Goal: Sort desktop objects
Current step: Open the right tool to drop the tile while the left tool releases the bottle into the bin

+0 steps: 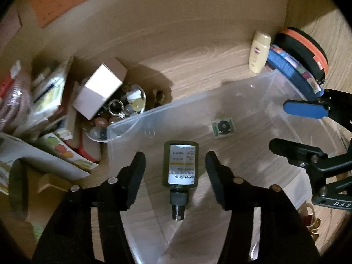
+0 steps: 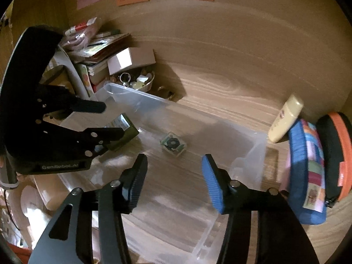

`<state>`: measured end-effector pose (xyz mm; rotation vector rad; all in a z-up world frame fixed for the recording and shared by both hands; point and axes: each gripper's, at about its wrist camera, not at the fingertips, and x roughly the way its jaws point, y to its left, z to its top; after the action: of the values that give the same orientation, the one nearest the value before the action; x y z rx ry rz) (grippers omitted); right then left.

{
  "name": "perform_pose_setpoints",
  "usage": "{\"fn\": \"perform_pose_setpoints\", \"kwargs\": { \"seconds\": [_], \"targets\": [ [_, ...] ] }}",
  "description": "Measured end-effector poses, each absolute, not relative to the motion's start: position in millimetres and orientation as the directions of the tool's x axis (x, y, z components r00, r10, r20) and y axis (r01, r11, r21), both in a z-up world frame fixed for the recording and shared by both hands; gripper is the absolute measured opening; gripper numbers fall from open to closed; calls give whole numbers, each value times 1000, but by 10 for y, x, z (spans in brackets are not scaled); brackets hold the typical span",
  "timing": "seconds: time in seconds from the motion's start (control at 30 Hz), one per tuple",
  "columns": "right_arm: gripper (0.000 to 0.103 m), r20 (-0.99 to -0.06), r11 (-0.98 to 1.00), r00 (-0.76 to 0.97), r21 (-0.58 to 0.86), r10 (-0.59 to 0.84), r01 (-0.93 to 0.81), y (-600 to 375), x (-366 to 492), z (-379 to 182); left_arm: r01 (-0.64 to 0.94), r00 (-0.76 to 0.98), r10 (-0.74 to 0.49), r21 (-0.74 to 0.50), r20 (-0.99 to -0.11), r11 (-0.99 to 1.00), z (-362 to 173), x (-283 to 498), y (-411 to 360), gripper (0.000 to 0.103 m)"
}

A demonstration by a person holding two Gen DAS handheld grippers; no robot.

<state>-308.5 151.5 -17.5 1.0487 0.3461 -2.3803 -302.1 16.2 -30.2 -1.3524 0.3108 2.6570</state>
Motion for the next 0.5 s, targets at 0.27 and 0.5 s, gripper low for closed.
{"fn": "perform_pose_setpoints", "kwargs": {
  "seconds": [0.27, 0.5],
  "targets": [
    [75, -712, -858, -621, -50, -328, 511, 1559, -2879, 23, -214, -644, 17, 159, -765, -964, -101, -2750, 200, 75],
    [83, -696, -872, -653, -76, -301, 483, 1581, -2667, 160, -192, -675, -8, 185, -738, -964, 46, -2477, 181, 85]
  ]
}}
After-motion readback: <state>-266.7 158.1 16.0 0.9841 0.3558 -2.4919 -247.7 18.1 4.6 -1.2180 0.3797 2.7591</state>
